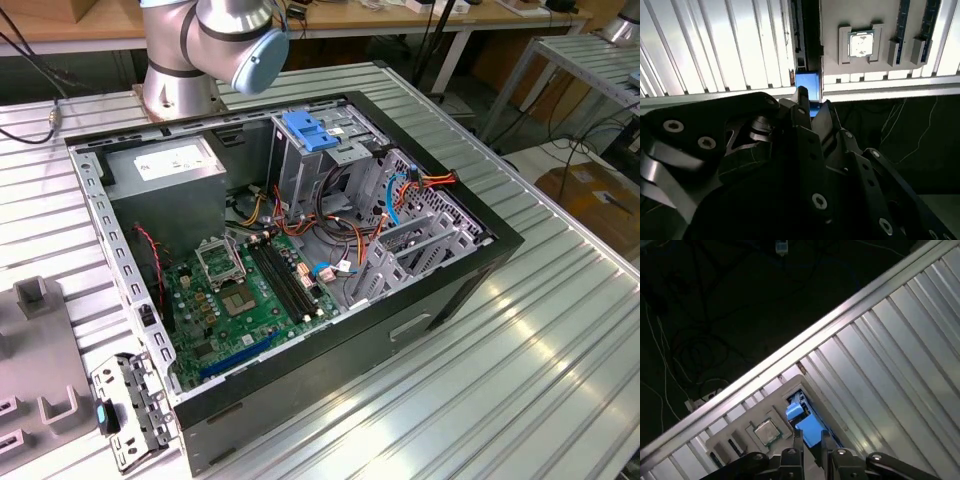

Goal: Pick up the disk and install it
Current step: 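Pick up the disk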

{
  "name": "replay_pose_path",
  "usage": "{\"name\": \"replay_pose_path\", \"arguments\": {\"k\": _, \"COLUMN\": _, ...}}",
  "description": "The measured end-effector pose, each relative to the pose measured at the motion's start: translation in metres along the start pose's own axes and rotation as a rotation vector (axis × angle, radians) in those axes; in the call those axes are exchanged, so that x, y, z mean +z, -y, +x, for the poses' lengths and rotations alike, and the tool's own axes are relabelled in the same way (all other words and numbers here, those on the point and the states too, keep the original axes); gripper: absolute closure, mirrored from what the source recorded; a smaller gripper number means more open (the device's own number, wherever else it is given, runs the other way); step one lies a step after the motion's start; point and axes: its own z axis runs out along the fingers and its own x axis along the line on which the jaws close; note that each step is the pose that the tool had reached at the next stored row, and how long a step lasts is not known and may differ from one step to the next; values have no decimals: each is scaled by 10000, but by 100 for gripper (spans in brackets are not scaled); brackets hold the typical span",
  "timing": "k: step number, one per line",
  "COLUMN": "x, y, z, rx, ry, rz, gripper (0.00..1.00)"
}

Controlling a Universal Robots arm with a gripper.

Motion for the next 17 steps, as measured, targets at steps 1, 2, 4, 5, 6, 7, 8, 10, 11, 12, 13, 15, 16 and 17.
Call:
{"name": "replay_pose_path", "arguments": {"k": 1, "x": 13, "y": 0, "z": 0, "rx": -442, "ry": -3, "rz": -1, "gripper": 67}}
{"name": "replay_pose_path", "arguments": {"k": 2, "x": 27, "y": 0, "z": 0, "rx": -729, "ry": -2, "rz": 1, "gripper": 67}}
{"name": "replay_pose_path", "arguments": {"k": 4, "x": 94, "y": -11, "z": 8, "rx": -1227, "ry": -6, "rz": -1, "gripper": 60}}
{"name": "replay_pose_path", "arguments": {"k": 5, "x": 110, "y": -12, "z": 9, "rx": -1329, "ry": -7, "rz": -1, "gripper": 60}}
{"name": "replay_pose_path", "arguments": {"k": 6, "x": 127, "y": -12, "z": 9, "rx": -1516, "ry": -7, "rz": -1, "gripper": 60}}
{"name": "replay_pose_path", "arguments": {"k": 7, "x": 141, "y": -12, "z": 9, "rx": -1696, "ry": -9, "rz": -2, "gripper": 60}}
{"name": "replay_pose_path", "arguments": {"k": 8, "x": 158, "y": -12, "z": 9, "rx": -1912, "ry": -9, "rz": -2, "gripper": 60}}
{"name": "replay_pose_path", "arguments": {"k": 10, "x": 186, "y": -13, "z": 9, "rx": -2288, "ry": -12, "rz": -2, "gripper": 60}}
{"name": "replay_pose_path", "arguments": {"k": 11, "x": 200, "y": -12, "z": 9, "rx": -2474, "ry": -13, "rz": -3, "gripper": 60}}
{"name": "replay_pose_path", "arguments": {"k": 12, "x": 210, "y": -12, "z": 9, "rx": -2655, "ry": -14, "rz": -2, "gripper": 60}}
{"name": "replay_pose_path", "arguments": {"k": 13, "x": 218, "y": -12, "z": 9, "rx": -2877, "ry": -16, "rz": -3, "gripper": 60}}
{"name": "replay_pose_path", "arguments": {"k": 15, "x": 238, "y": -12, "z": 9, "rx": -3427, "ry": -22, "rz": -2, "gripper": 58}}
{"name": "replay_pose_path", "arguments": {"k": 16, "x": 249, "y": -12, "z": 9, "rx": -3733, "ry": -25, "rz": -1, "gripper": 58}}
{"name": "replay_pose_path", "arguments": {"k": 17, "x": 259, "y": -12, "z": 9, "rx": -4016, "ry": -26, "rz": -1, "gripper": 52}}
